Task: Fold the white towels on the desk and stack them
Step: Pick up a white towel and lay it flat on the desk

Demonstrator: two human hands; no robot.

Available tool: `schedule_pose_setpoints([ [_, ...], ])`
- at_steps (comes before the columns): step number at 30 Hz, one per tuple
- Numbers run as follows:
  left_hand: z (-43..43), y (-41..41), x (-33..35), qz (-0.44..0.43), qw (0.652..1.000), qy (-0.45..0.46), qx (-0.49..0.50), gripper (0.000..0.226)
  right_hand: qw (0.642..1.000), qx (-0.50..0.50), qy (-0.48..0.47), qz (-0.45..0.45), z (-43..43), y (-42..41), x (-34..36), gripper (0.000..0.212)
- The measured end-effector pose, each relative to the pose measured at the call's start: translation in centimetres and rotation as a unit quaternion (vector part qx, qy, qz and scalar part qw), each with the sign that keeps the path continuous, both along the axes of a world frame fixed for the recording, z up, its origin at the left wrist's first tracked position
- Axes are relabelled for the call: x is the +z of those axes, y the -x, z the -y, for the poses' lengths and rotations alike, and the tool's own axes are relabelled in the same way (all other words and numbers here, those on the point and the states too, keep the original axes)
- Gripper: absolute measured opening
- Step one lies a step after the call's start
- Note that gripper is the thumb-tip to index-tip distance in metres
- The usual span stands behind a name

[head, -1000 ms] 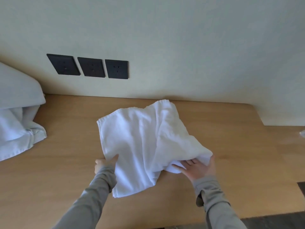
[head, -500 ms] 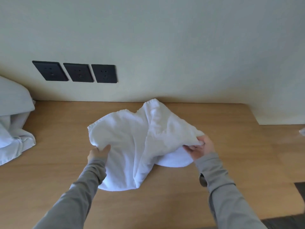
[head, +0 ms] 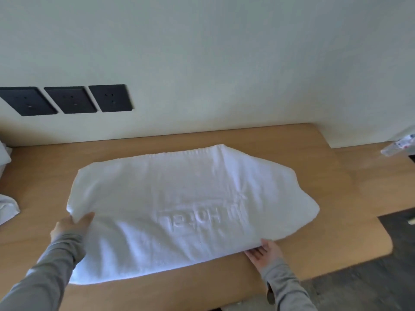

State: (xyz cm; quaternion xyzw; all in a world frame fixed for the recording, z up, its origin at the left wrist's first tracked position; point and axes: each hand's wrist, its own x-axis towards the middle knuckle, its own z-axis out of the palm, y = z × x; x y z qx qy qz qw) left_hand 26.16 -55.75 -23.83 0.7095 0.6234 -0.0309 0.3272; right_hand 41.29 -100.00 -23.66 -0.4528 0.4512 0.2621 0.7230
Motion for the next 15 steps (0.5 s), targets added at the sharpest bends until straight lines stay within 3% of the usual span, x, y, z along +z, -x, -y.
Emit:
schedule_pose_setpoints([
  [7, -0.2, 0.8, -1.6, -0.023, 1.0, -0.008, 0.004, 0.058, 0.988, 0.006, 0.148, 0.033, 2.5, -4.4, 0.4, 0.053],
  [11, 0.8, 1.2, -0.8, -0.013, 1.0, -0.007, 0.015, 0.086, 0.974, -0.027, 0.222, 0.022, 5.3, -8.8, 0.1, 0.069],
  [15, 1.9, 3.3, -0.9, -0.052, 0.998, 0.009, 0.043, 0.099, 0.948, 0.03, 0.316, -0.006, 6.5, -11.7, -0.6, 0.071],
])
